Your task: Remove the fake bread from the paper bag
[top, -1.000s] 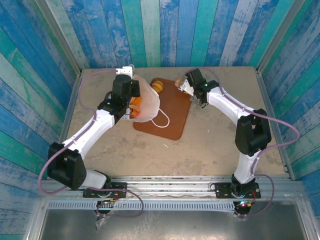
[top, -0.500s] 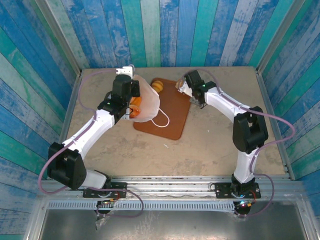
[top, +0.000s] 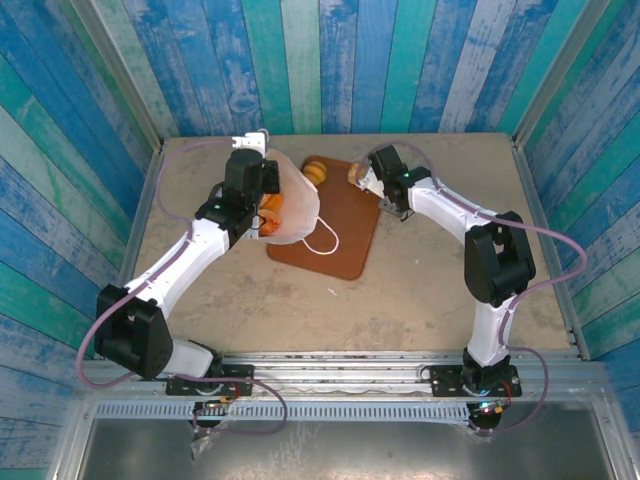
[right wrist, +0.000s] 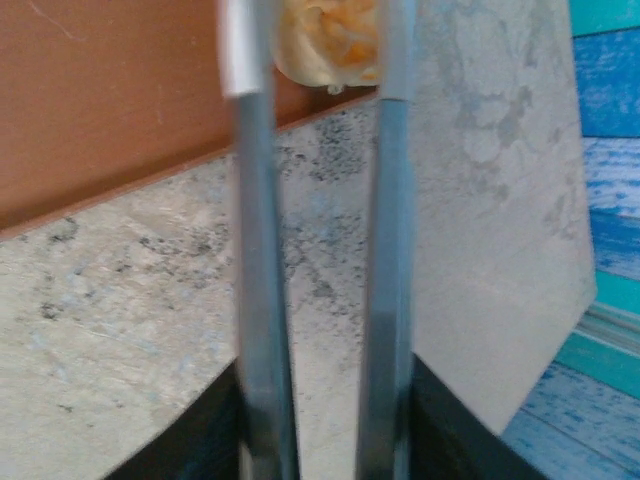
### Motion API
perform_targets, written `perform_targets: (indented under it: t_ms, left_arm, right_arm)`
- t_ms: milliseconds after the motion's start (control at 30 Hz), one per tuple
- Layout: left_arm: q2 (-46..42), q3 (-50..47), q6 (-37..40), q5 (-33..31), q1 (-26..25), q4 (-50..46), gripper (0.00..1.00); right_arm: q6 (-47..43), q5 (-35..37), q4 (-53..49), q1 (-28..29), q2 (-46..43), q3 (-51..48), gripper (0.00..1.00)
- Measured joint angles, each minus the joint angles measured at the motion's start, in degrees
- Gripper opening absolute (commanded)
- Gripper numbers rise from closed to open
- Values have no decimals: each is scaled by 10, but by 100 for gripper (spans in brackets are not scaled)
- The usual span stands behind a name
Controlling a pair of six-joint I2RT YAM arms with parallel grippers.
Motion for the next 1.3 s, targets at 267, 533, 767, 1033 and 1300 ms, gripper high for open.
perform_targets:
  t_ms: [267,533,767,1033,1300]
  left_arm:
    - [0,3,0,0,0,-4,1]
    - [0,4,0,-1,0,-6,1]
    - [0,4,0,-2,0,-6,1]
    - [0,4,2,-2,0,-7,1]
    - [0,4,9,-1,0,-6,1]
  right_arm:
    - [6,-7,-2,0,0,-6,42]
    - [19,-14,-2,0,-5,-4,40]
    - [27,-20,-5,0,-26,-3,40]
    - [58,-23,-12,0,-73,3,40]
    - [159,-41,-48,7,-137,23,35]
